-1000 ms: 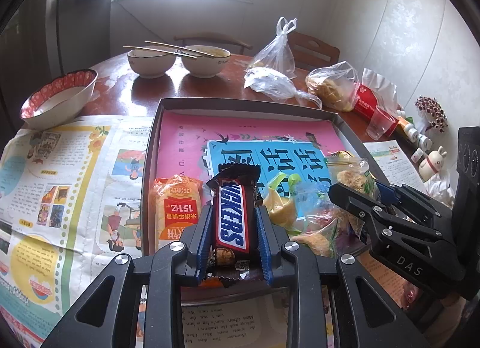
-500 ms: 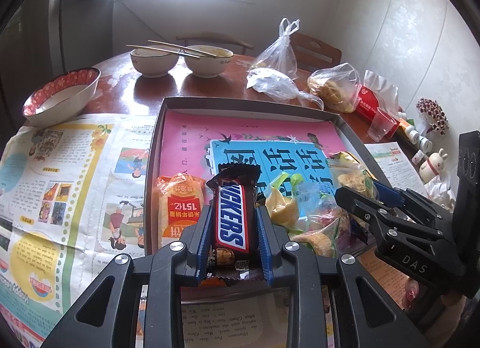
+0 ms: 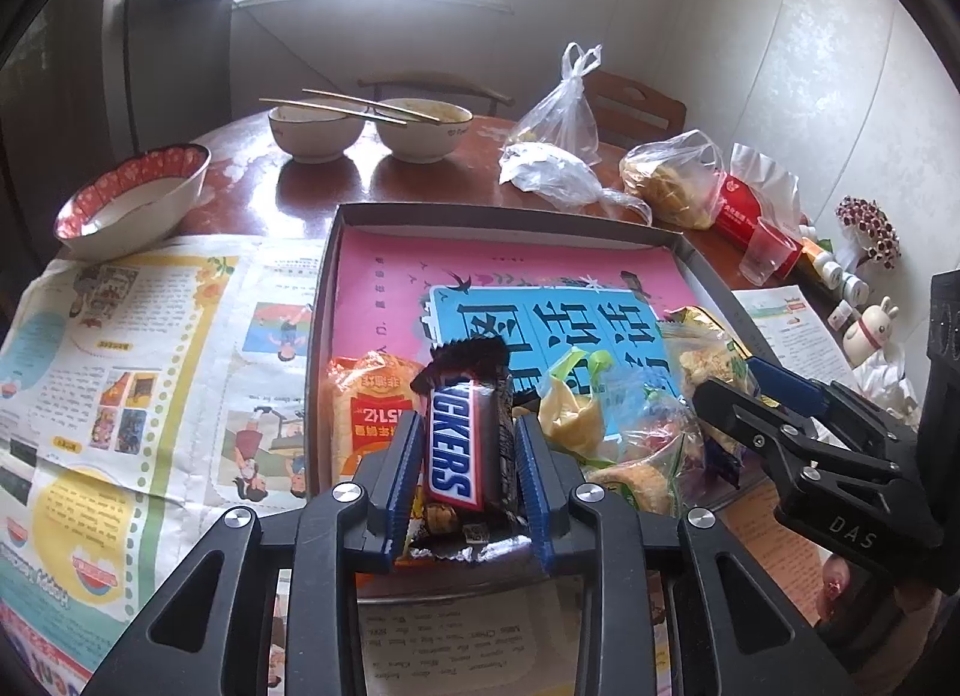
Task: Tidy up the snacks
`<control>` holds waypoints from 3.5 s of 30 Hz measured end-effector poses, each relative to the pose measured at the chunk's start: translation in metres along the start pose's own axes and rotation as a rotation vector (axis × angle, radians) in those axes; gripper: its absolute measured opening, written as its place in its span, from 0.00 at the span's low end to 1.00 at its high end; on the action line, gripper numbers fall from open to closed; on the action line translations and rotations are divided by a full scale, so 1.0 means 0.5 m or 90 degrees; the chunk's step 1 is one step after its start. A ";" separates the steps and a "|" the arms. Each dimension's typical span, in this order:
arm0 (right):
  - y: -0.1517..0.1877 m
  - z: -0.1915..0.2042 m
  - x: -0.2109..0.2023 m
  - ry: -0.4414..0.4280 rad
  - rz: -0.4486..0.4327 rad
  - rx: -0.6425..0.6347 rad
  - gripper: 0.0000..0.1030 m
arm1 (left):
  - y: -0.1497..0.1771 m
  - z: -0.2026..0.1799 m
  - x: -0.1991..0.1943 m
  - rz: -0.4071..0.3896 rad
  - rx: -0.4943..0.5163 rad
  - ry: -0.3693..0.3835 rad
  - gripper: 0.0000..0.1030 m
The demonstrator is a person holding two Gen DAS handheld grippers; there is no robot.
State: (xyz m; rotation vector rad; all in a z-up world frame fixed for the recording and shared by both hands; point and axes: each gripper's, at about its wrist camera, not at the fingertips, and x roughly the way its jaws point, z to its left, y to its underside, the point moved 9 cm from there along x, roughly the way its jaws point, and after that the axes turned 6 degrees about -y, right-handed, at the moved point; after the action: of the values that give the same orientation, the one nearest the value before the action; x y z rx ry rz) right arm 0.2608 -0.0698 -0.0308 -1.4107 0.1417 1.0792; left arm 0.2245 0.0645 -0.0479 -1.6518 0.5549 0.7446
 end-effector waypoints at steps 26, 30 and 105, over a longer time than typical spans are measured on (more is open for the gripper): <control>-0.021 -0.009 -0.065 0.027 -0.063 -0.007 0.74 | -0.010 0.006 -0.054 -0.040 0.004 -0.037 0.67; -0.018 -0.005 -0.088 0.035 -0.075 -0.011 0.76 | -0.003 0.000 -0.069 -0.042 0.010 -0.042 0.70; 0.188 0.045 -0.235 0.055 -0.037 0.016 0.99 | 0.246 -0.040 -0.186 0.009 0.032 -0.084 0.72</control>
State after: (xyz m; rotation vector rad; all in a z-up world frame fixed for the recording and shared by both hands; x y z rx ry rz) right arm 0.1224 -0.1308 -0.0154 -1.4305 0.1743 0.9660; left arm 0.0770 0.0164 -0.0606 -1.5410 0.4882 0.8369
